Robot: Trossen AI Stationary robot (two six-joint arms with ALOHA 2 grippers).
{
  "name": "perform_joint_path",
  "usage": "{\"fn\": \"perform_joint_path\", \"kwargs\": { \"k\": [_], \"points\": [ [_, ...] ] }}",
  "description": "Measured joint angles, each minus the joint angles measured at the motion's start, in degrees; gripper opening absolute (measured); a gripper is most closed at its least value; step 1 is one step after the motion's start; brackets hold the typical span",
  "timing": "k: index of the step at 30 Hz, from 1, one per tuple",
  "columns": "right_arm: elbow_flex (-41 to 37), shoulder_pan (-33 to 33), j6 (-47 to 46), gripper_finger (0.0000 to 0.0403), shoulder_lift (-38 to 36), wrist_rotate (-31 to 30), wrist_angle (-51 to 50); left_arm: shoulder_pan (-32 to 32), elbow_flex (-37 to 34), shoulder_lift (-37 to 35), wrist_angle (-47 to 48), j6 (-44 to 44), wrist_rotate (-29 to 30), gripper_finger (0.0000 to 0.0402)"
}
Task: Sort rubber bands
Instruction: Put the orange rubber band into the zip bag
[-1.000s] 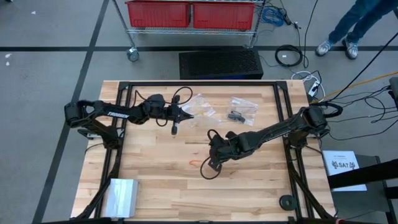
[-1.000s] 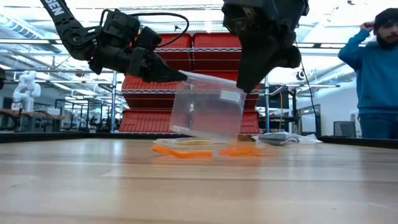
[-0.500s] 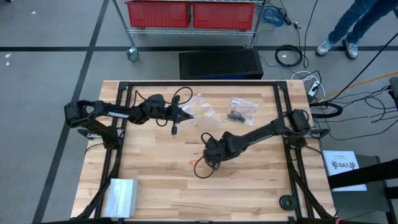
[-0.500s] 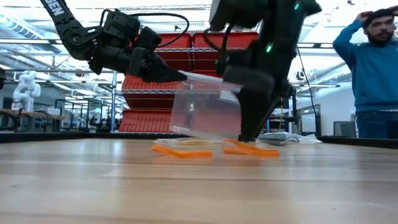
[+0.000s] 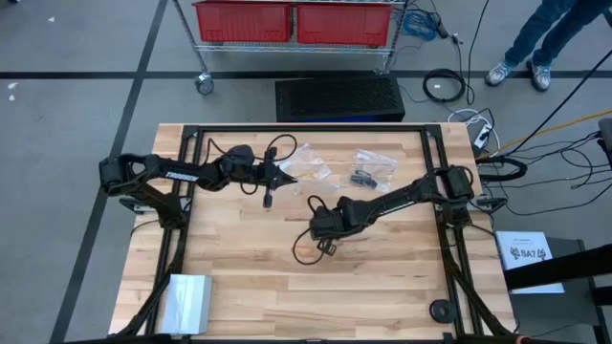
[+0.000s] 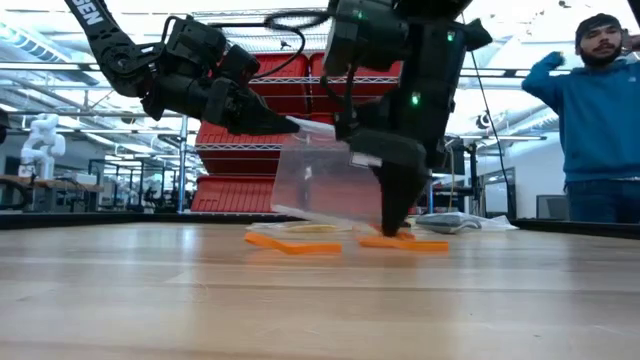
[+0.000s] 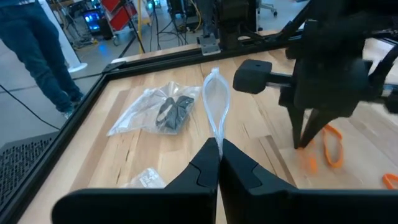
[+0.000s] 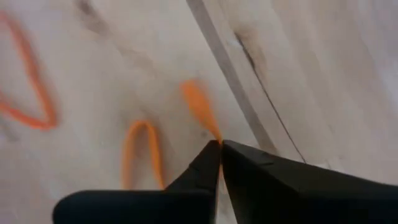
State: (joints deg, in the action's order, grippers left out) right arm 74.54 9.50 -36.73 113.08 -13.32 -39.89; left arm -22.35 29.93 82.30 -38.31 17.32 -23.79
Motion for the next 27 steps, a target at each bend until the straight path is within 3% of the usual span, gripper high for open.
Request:
{"fn": "perform_joint_path", "kwargs": {
  "k": [5, 15, 23, 27],
  "points": [
    [0.5, 1.3, -0.1, 0.0004, -5.2, -1.6, 0.8, 0.0, 0.0, 0.0, -0.1, 0.0, 0.0, 0.0008],
    [3.4, 1.3, 8.5, 0.0001, -17.2, -21.7, 2.2, 0.0, 0.0, 0.0, -0.2, 0.0, -0.2, 0.0008],
    [3.8, -5.0, 19.9, 0.0, -16.2, -22.5, 5.1, 0.0, 0.0, 0.0, -0.2, 0.0, -0.2, 0.0008],
    [3.8, -7.3, 22.7, 0.0, -15.5, -19.6, 6.2, 0.0, 0.0, 0.0, -0.2, 0.0, -0.2, 0.0008]
  ]
}}
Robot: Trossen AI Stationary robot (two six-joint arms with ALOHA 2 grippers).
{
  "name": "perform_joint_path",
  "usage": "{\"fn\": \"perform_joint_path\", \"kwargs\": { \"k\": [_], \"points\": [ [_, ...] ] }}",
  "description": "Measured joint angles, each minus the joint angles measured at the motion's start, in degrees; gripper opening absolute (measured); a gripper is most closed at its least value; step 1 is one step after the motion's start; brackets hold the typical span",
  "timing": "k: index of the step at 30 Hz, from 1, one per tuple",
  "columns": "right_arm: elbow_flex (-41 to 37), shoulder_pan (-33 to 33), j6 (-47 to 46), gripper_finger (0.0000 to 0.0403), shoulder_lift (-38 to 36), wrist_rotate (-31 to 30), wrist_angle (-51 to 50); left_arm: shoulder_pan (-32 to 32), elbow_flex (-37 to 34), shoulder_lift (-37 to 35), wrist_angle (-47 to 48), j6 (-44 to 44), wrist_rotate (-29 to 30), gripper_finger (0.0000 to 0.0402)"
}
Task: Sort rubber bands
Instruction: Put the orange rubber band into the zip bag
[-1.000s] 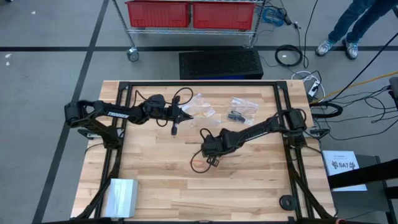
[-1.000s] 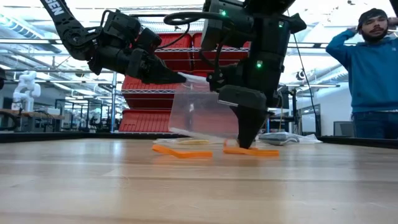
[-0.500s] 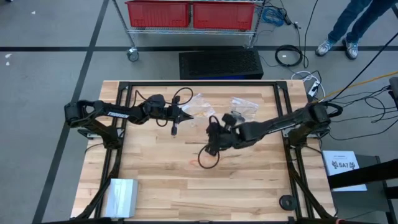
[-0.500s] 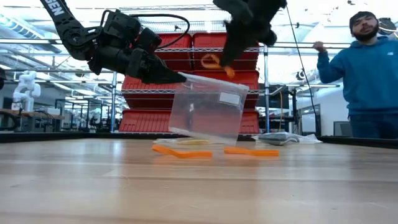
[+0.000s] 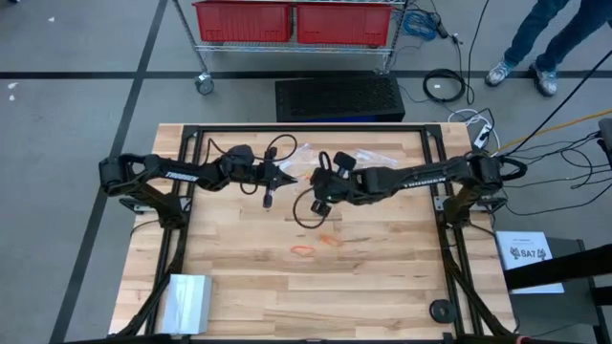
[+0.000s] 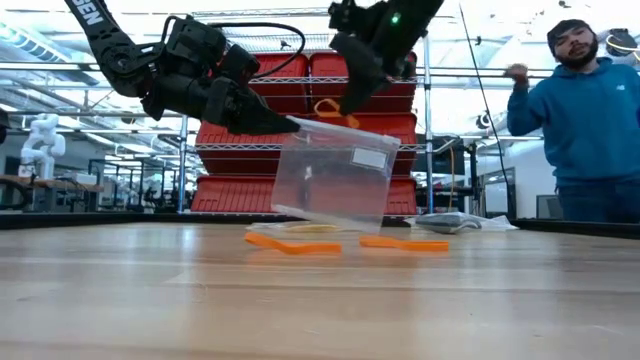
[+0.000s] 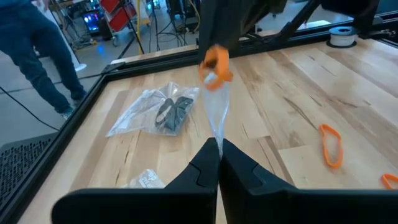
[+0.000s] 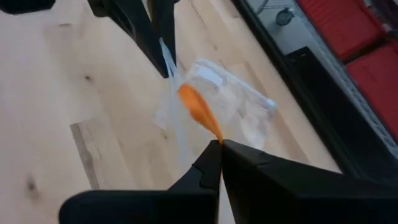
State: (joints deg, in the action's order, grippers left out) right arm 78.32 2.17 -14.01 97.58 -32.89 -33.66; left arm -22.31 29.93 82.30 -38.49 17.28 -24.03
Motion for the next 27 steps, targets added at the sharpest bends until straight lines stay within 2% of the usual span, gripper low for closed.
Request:
{"fn": "perform_joint_path", "kwargs": {
  "k": [6, 13, 27],
  "points": [
    [0.0, -1.9, 2.6, 0.0, 2.5, 5.6, 2.3, 0.0, 0.0, 0.0, 0.1, 0.0, 0.0, 0.0008],
    [0.0, -1.8, 2.5, 0.0, 3.3, 6.5, 2.3, 0.0, 0.0, 0.0, 0.1, -0.2, 0.0, 0.0008],
    [0.0, -2.1, 1.1, 0.0, 3.3, 12.2, 5.2, 0.0, 0.0, 0.0, 0.0, -0.5, 0.5, 0.0008]
  ]
}}
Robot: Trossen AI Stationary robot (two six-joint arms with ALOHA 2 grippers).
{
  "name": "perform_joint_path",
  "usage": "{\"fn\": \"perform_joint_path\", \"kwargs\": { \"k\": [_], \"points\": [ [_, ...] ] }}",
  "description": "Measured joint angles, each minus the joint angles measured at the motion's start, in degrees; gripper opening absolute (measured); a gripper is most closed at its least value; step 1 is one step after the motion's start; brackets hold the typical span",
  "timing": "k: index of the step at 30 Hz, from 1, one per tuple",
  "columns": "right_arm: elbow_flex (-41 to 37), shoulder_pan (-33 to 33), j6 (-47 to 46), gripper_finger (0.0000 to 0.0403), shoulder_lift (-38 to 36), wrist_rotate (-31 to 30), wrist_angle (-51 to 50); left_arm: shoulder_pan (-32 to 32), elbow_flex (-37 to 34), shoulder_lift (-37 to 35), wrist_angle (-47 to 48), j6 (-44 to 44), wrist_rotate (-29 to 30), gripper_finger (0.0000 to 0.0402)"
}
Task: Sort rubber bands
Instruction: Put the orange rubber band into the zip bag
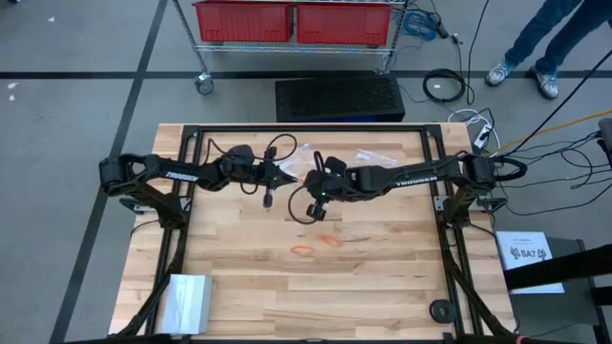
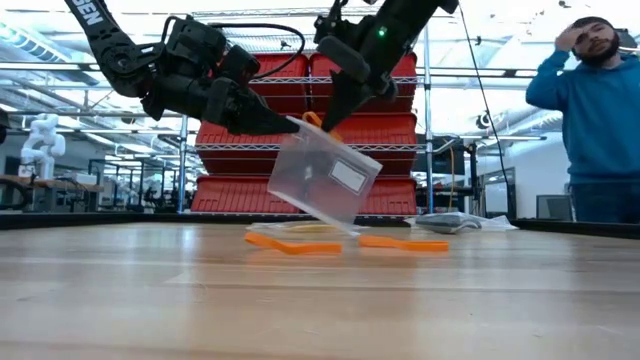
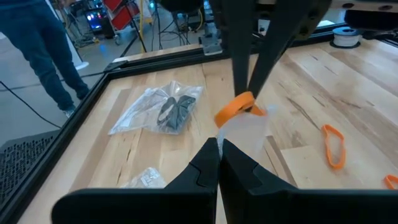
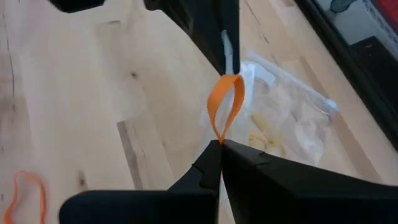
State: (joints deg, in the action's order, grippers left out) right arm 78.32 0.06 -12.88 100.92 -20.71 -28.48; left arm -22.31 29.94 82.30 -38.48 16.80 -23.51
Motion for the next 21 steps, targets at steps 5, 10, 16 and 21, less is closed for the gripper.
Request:
{"fn": "perform_joint_path", "kwargs": {
  "k": [5, 10, 16, 21],
  "points": [
    [0.0, -1.5, -1.4, 0.0, 0.0, 3.2, 0.0, 0.0, 0.0, 0.0, 0.0, 0.0, 0.0, 0.0008],
    [0.0, -0.3, -2.8, 0.0, -0.9, 2.0, -1.6, 0.0, 0.0, 0.0, 0.0, -0.2, 0.0, 0.0008],
    [0.0, 2.4, -5.2, 0.0, -3.2, 1.5, -3.7, 0.0, 0.0, 0.0, 0.4, -0.2, 0.0, 0.0008],
    [0.0, 2.7, -5.5, 0.0, -3.3, 0.4, -5.0, 0.0, 0.0, 0.0, 0.4, -0.2, 0.0, 0.0008]
  ]
}}
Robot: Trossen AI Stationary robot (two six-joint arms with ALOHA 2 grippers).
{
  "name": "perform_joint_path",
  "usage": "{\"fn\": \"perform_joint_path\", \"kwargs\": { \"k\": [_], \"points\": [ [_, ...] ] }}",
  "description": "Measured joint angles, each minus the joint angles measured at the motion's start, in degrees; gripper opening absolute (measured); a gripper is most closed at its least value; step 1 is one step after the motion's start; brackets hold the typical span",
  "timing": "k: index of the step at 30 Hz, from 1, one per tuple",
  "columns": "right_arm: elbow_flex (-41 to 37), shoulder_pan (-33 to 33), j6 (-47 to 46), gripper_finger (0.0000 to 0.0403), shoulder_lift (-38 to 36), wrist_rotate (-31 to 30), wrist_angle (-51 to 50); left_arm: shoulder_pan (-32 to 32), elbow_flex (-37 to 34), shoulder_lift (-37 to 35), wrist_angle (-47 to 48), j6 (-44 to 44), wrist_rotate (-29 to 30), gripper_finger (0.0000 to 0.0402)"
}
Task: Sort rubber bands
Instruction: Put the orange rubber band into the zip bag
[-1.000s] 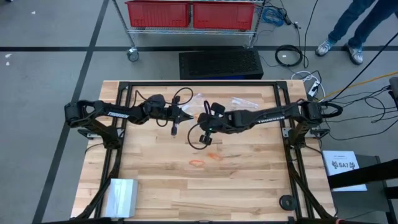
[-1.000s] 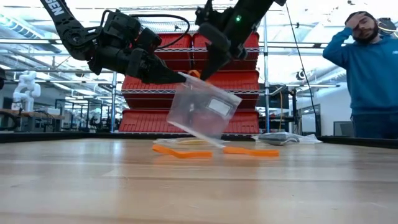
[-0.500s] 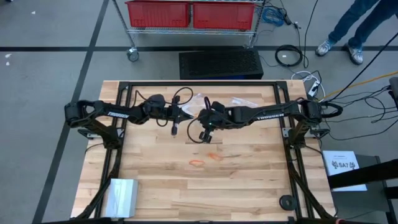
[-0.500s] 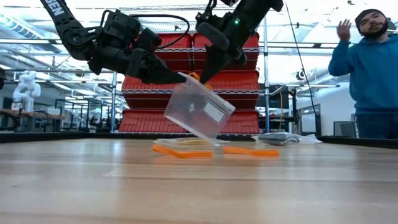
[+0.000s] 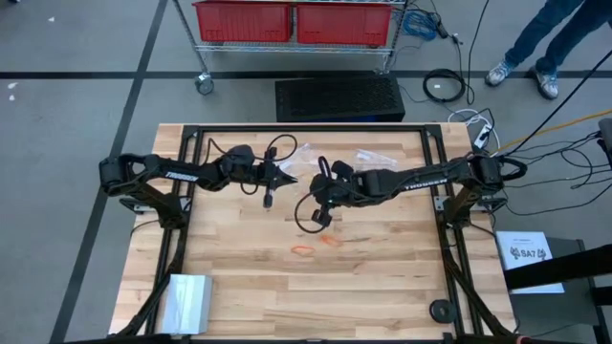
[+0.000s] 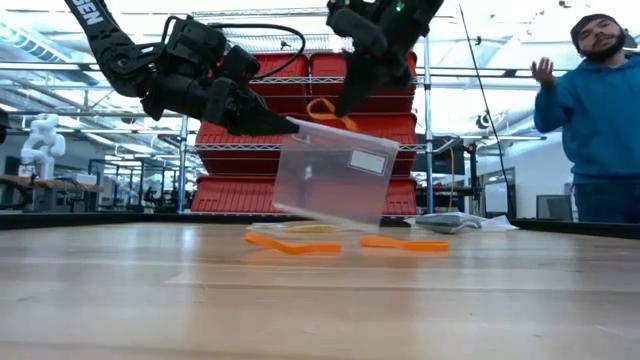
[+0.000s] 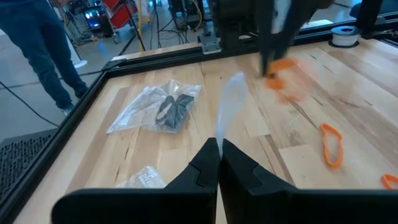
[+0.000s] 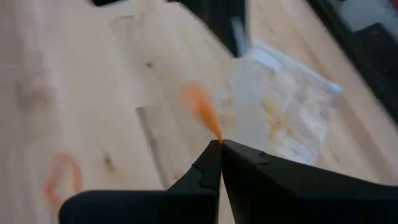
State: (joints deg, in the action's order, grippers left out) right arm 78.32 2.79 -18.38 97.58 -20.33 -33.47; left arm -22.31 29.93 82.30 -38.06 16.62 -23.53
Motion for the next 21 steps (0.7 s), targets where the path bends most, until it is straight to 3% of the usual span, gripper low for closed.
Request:
{"fn": "perform_joint_path", "kwargs": {
  "k": [5, 14, 21],
  "points": [
    [0.0, -1.7, 1.3, 0.0, 0.0, -1.8, -0.3, 0.4, 0.0, 0.0, 0.0, 0.0, 0.0, 0.0008],
    [0.0, -4.0, 2.8, 0.0, 1.4, 3.7, -0.1, 0.5, 0.0, 0.0, 0.0, 0.2, 0.0, 0.0008],
    [0.0, -4.1, 2.8, 0.0, 2.4, 4.0, 0.5, 0.5, 0.0, 0.0, 0.0, 0.2, 0.0, 0.0008]
  ]
}}
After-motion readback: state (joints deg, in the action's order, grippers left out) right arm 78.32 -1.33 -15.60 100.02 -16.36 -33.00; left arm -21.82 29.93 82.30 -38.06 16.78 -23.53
